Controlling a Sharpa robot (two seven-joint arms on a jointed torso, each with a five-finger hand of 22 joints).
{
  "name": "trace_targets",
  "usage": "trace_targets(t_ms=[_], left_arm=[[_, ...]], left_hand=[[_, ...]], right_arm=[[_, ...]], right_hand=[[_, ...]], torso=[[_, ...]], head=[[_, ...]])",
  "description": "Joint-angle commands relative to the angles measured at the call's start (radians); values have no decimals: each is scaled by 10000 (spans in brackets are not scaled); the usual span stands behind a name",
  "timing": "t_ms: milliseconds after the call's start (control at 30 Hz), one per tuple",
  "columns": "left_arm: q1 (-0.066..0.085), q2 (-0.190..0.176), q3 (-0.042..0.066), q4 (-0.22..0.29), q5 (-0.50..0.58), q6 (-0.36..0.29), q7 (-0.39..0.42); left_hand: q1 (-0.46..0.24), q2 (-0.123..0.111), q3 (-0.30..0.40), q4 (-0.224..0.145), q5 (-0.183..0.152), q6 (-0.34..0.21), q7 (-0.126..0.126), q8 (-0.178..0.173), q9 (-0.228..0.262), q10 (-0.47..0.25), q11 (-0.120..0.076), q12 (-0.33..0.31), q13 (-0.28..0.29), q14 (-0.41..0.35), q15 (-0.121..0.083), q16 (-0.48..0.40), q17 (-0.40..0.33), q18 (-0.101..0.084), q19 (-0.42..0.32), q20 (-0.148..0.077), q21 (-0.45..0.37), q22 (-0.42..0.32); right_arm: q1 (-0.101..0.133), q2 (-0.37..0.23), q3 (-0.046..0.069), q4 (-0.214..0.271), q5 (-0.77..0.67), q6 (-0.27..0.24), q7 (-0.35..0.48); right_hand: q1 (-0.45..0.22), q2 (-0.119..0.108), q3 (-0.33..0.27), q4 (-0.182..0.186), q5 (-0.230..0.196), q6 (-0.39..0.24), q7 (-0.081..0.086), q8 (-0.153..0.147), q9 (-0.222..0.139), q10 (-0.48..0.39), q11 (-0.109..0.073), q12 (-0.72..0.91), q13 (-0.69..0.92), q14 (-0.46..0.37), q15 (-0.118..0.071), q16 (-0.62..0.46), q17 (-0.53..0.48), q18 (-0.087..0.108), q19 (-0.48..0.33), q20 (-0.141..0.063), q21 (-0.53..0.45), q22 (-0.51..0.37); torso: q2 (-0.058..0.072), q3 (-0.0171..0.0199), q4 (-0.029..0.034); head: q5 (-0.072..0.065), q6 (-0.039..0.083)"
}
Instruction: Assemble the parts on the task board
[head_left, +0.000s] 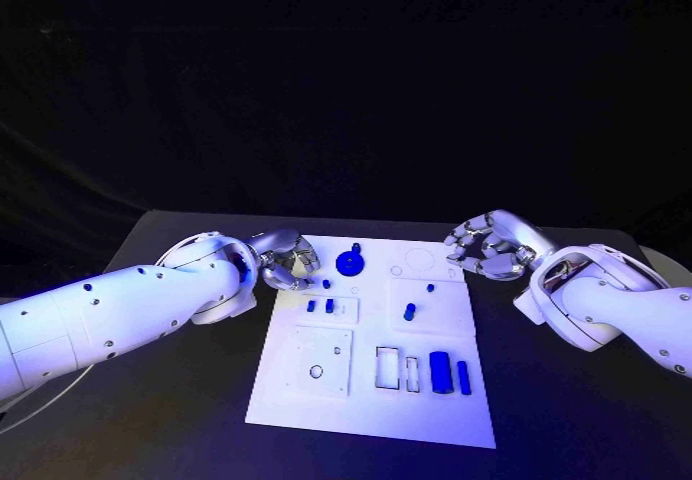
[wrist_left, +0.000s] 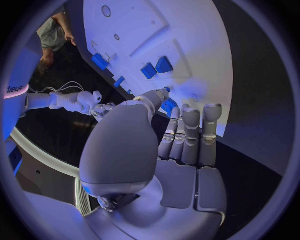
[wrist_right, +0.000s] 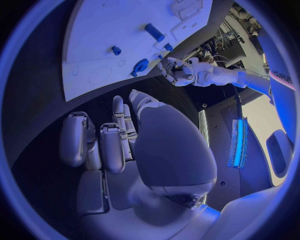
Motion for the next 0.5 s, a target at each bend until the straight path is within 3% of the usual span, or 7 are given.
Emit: trace_targets(t_ms=[33,133,167,333,500], left_arm=[[15,-209,33,75,2748,-655,1228],[20,-441,49,163,4444,-948,1976],[22,-520,52,199,5183,-1037,2308],[24,-773,57,396,8273,-969,3611],[22,-910,58,726,9776,-877,4377]], left_hand=[[204,30,-13,54,78,145,152,118,-9,-139,24,92,-40,-623,24,-425,-707,274,-764,27,-705,-729],[238,72,28,97,74,227,193,157,-12,-67,41,174,-36,-647,31,-441,-775,283,-822,38,-781,-789],[232,70,44,142,70,290,221,186,-15,-34,49,223,-38,-727,46,-499,-844,359,-1146,47,-1078,-1106],[441,96,249,195,67,307,272,200,-82,-171,105,361,-102,-1464,101,-1168,-1363,356,-1515,101,-1606,-1372],[496,90,321,163,56,324,267,231,-96,-153,112,480,-108,-1709,122,-1377,-1552,348,-1654,125,-1792,-1457]], right_arm=[[-34,64,-3,-9,-2300,1307,-339],[-100,128,-6,-5,-3465,1536,-569],[-131,157,-7,-6,-3855,1593,-661],[-282,304,-8,0,-5133,1750,-1042],[-405,514,-9,-14,-5945,1860,-1383]], right_hand=[[248,-103,385,-90,-52,98,-17,2,-24,60,-5,-579,-570,331,69,6,59,119,18,40,-14,702],[254,-227,694,-109,-147,197,-15,-19,-30,235,12,-991,-1043,362,77,40,122,104,67,57,46,756],[236,-315,824,-132,-166,257,-49,-23,-28,322,4,-1181,-1268,392,85,80,194,81,125,61,140,822],[101,-446,1027,-131,-224,285,-39,-82,-39,459,43,-1508,-1661,435,105,128,280,53,209,64,269,917],[7,-518,1088,-118,-260,261,-15,-130,-51,500,67,-1645,-1828,453,127,149,319,42,238,74,311,952]], torso=[[0,8,-22],[11,0,-12],[11,-2,-9],[13,-9,4],[19,-30,2]], head=[[-147,21],[-324,28],[-340,26],[-493,26],[-560,12]])
